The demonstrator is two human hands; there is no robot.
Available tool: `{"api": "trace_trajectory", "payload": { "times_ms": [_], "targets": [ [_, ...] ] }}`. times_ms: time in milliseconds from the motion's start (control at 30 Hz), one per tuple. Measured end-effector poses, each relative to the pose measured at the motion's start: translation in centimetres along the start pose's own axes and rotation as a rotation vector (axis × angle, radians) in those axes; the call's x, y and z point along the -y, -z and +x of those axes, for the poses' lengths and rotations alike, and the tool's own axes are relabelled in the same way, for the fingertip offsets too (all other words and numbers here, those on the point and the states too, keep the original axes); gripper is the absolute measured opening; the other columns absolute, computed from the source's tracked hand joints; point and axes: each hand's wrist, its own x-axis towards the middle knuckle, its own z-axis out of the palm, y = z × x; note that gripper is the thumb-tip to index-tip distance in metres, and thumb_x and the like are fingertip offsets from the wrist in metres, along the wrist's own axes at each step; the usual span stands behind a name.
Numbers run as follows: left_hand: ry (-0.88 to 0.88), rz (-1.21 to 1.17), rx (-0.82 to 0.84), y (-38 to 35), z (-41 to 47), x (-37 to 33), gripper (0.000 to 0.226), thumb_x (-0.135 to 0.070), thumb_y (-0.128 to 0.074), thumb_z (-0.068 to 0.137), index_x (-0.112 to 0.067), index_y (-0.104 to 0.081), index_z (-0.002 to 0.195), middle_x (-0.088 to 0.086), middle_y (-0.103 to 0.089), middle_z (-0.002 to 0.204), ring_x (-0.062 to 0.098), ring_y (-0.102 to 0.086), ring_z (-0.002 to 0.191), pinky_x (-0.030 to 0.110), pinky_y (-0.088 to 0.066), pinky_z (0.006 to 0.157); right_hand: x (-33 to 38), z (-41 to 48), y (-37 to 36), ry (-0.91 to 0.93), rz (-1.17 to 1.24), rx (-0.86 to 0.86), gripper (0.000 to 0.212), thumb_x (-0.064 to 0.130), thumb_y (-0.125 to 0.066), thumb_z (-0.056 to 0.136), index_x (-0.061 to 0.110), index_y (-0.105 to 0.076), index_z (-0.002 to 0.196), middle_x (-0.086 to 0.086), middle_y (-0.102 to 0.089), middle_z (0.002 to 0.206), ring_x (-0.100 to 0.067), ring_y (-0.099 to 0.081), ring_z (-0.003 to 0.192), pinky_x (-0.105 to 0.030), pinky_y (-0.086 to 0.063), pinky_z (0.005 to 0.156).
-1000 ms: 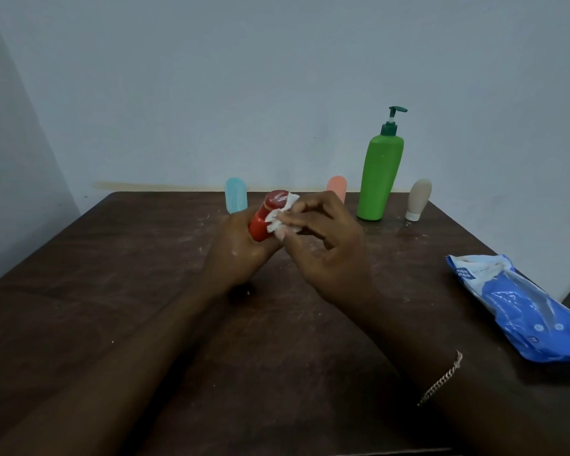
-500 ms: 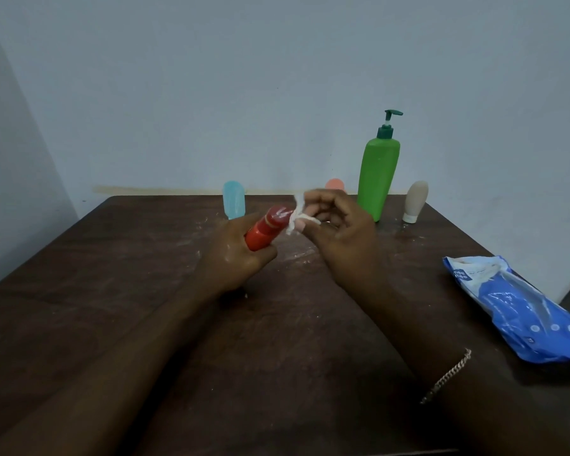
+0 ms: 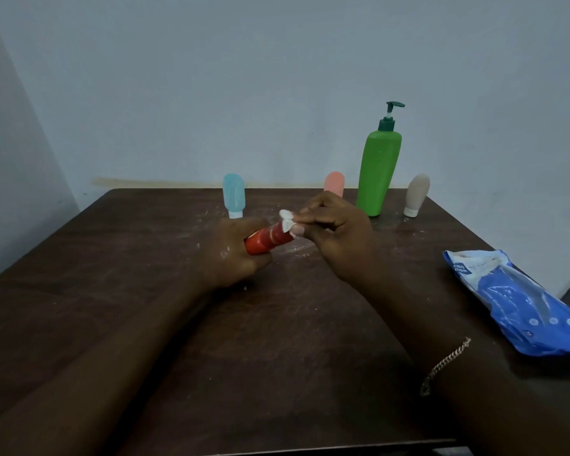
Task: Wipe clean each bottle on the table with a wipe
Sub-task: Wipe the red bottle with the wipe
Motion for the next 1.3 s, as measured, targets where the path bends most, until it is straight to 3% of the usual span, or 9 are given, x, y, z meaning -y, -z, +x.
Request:
{"api": "trace_trajectory", "payload": {
  "times_ms": [100, 167, 267, 633, 833, 933, 1000, 1167, 1300],
  "targets": [
    [-0.005, -0.006, -0.004, 0.1, 0.0, -0.1, 0.036, -0.017, -0.081, 0.078, -0.031, -0.064, 0.106, -0.022, -0.06, 0.088, -0.001, -0.059, 0.084, 0.013, -0.038, 0.073, 0.4, -0.4, -0.1, 0.033, 0.006, 0.017, 0.018, 0.014, -0.075, 0.083, 0.016, -0.077, 0.101, 0.009, -0.064, 0.091, -0.01, -0.062, 0.087, -0.023, -0.047, 0.073],
    [-0.011, -0.01, 0.003, 0.0, 0.0, 0.0, 0.04, -0.017, -0.081, 0.078, -0.032, -0.064, 0.111, -0.022, -0.061, 0.091, -0.001, -0.059, 0.088, 0.012, -0.039, 0.075, 0.5, -0.6, -0.4, 0.086, 0.016, 0.026, 0.017, 0.013, -0.076, 0.082, 0.016, -0.077, 0.099, 0.007, -0.065, 0.092, -0.012, -0.064, 0.089, -0.028, -0.052, 0.075],
    [-0.01, -0.012, 0.009, -0.1, 0.1, 0.3, 0.032, -0.019, -0.082, 0.076, -0.031, -0.064, 0.1, -0.018, -0.063, 0.085, 0.004, -0.061, 0.082, 0.021, -0.045, 0.076, -0.6, -0.2, 0.2, -0.029, 0.002, -0.013, 0.018, 0.014, -0.075, 0.083, 0.015, -0.077, 0.101, 0.008, -0.066, 0.093, -0.01, -0.064, 0.087, -0.04, -0.055, 0.077],
    [0.014, 0.085, 0.056, 0.2, 0.0, 0.1, 0.039, -0.021, -0.079, 0.08, -0.031, -0.065, 0.114, -0.019, -0.059, 0.088, -0.001, -0.055, 0.081, 0.01, -0.034, 0.071, -0.2, -0.1, -0.4, 0.087, -0.02, 0.152, 0.025, 0.019, -0.067, 0.09, 0.025, -0.072, 0.114, 0.006, -0.057, 0.095, -0.013, -0.056, 0.092, -0.022, -0.045, 0.078],
    [-0.008, 0.1, 0.077, 0.0, 0.0, -0.1, 0.031, -0.024, -0.081, 0.078, -0.033, -0.064, 0.103, -0.017, -0.062, 0.086, -0.001, -0.057, 0.082, 0.017, -0.043, 0.073, -1.4, -0.3, 0.4, -0.135, -0.073, 0.141, 0.017, 0.027, -0.067, 0.09, 0.024, -0.076, 0.105, 0.007, -0.07, 0.083, -0.012, -0.062, 0.075, -0.029, -0.05, 0.069],
    [0.025, 0.07, 0.054, 0.1, 0.0, 0.1, 0.026, -0.02, -0.08, 0.079, -0.031, -0.063, 0.095, -0.016, -0.061, 0.082, 0.001, -0.059, 0.08, 0.016, -0.044, 0.072, -1.8, -0.1, 1.0, -0.326, 0.038, 0.203, 0.01, 0.015, -0.069, 0.088, 0.014, -0.078, 0.091, 0.0, -0.073, 0.07, -0.019, -0.066, 0.063, -0.033, -0.055, 0.063],
    [0.04, 0.083, 0.057, 0.2, 0.1, 0.1, 0.026, -0.022, -0.08, 0.08, -0.032, -0.063, 0.096, -0.017, -0.061, 0.083, 0.0, -0.058, 0.08, 0.013, -0.037, 0.07, -2.0, -0.1, 1.1, -0.387, 0.168, 0.126, 0.01, 0.012, -0.071, 0.087, 0.008, -0.078, 0.093, -0.002, -0.074, 0.071, -0.016, -0.067, 0.061, -0.033, -0.056, 0.065],
    [0.016, 0.15, 0.052, -0.4, 0.2, 0.5, 0.031, -0.025, -0.078, 0.08, -0.028, -0.067, 0.109, -0.014, -0.064, 0.089, -0.002, -0.055, 0.082, 0.014, -0.037, 0.07, -0.8, -0.6, -0.1, -0.119, 0.106, 0.125, 0.023, 0.026, -0.074, 0.085, 0.025, -0.075, 0.108, 0.009, -0.07, 0.092, -0.011, -0.066, 0.086, -0.031, -0.055, 0.077],
    [0.052, 0.149, 0.046, -0.3, 0.4, 0.8, 0.023, -0.024, -0.077, 0.079, -0.025, -0.069, 0.1, -0.01, -0.068, 0.089, 0.005, -0.06, 0.084, 0.027, -0.049, 0.075, -0.4, -0.4, -0.5, 0.02, 0.143, 0.177, 0.026, 0.017, -0.077, 0.082, 0.017, -0.076, 0.107, 0.012, -0.065, 0.089, -0.01, -0.064, 0.085, -0.023, -0.05, 0.074]
  ]
}}
